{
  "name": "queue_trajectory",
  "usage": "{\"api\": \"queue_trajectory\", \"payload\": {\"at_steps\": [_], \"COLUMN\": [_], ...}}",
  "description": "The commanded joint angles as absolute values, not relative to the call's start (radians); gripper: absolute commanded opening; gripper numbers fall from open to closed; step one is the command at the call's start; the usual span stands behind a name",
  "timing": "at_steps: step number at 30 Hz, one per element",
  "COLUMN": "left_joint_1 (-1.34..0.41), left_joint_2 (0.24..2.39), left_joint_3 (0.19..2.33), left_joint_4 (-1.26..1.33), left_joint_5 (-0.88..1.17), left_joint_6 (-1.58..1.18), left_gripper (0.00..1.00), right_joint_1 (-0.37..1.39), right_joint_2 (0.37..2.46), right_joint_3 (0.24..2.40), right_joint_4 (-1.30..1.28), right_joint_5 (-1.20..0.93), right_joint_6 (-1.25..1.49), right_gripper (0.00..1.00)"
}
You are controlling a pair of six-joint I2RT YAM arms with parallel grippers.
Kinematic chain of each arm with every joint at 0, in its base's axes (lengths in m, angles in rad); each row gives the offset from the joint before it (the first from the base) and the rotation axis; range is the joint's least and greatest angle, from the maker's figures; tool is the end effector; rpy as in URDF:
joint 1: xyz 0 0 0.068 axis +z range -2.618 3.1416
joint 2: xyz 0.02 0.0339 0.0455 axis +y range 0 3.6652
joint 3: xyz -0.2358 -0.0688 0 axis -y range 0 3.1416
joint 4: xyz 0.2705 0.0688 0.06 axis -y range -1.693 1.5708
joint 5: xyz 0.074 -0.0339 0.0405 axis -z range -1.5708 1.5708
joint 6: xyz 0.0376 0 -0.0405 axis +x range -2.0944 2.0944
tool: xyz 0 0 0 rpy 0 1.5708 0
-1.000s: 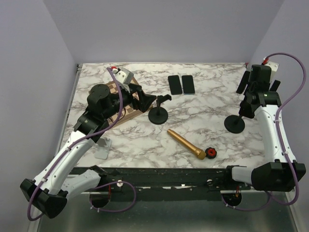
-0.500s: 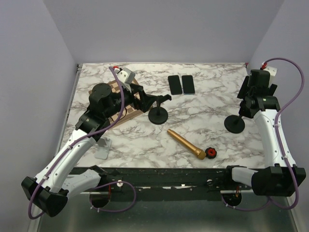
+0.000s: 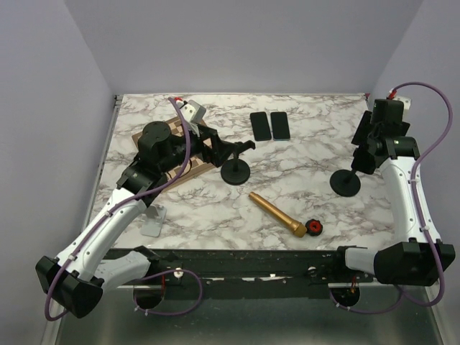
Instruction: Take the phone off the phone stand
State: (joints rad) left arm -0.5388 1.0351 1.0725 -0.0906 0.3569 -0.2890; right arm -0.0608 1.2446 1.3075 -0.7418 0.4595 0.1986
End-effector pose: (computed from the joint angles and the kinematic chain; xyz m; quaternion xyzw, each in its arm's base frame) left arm 0.2308 -0.1533 0.3805 0.2101 0.6934 -0.3903 0.5681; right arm 0.2929 -0.0345 0.3461 0.2110 0.8584 -0.1761 0.4331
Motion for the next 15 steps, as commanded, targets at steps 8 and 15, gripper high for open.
{"api": "queue_trajectory", "payload": {"at_steps": [8, 15], "left_joint_1": [-0.544, -0.566], "left_joint_2": [1.065, 1.098], "left_joint_3": [1.081, 1.092], "left_joint_4": [-0.049, -0.061], "left_joint_5": [0.441, 0.452], "left_joint_6": [-0.291, -0.299], "left_gripper": [0.93, 0.90], "right_joint_1": [-0.027, 0.208], "right_joint_2": [1.255, 1.269], "right_joint_3": [1.380, 1.338], "right_joint_4": [-0.774, -0.748], "right_joint_5": [0.097, 0.198], "right_joint_6": [0.277, 0.400], "right_gripper": [0.01, 0.01]}}
